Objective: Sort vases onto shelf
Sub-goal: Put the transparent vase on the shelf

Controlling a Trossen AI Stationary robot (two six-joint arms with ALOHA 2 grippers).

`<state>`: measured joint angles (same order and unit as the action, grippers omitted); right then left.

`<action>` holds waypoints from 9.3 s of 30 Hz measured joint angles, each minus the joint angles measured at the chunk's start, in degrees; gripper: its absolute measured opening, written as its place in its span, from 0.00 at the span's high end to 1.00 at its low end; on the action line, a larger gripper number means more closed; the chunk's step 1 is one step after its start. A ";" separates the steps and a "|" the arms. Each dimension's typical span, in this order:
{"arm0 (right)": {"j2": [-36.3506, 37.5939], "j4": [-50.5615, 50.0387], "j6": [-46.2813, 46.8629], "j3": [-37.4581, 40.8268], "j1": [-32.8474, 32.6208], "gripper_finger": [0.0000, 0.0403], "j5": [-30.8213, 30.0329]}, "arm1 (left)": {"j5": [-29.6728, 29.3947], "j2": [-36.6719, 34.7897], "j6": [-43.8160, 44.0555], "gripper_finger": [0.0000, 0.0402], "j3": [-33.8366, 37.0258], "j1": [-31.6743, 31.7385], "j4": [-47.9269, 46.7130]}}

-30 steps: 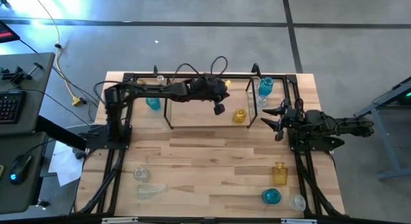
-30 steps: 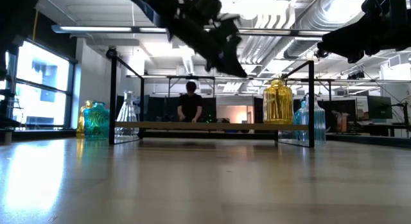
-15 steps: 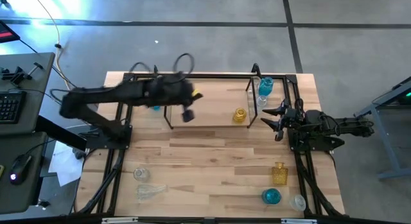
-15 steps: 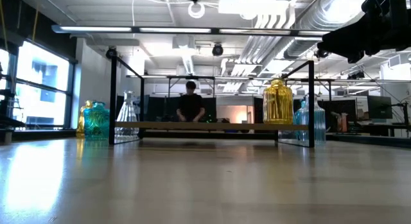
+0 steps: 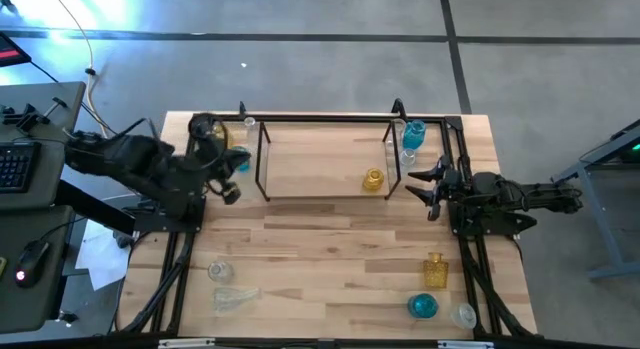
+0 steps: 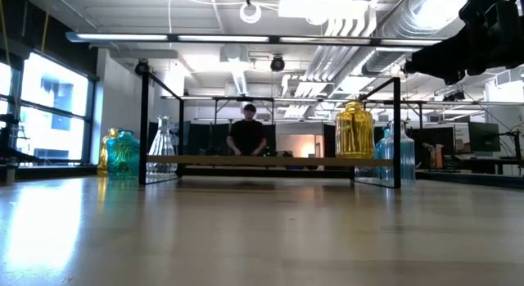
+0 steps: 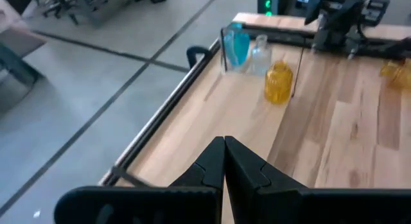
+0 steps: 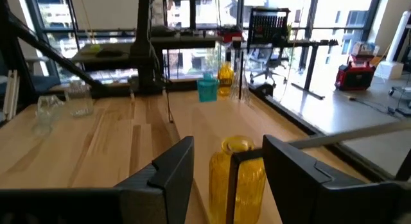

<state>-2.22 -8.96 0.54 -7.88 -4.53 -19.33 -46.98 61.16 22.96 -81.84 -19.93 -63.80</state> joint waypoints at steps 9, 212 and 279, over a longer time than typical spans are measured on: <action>-0.02 0.19 4.45 0.00 0.01 0.58 0.02 | -9.25 -2.72 15.82 1.00 9.71 -11.94 -7.06; -66.10 -51.06 1.03 -53.11 43.22 0.28 2.13 | -32.40 -22.18 49.37 0.86 52.00 -31.25 1.00; -63.32 -41.33 6.96 -42.34 37.92 0.62 9.13 | -28.61 -22.22 48.81 0.86 51.98 -31.24 2.64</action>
<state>-65.54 -50.28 7.51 -50.22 33.39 -10.20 -75.59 38.94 71.77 -29.87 -51.16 -61.16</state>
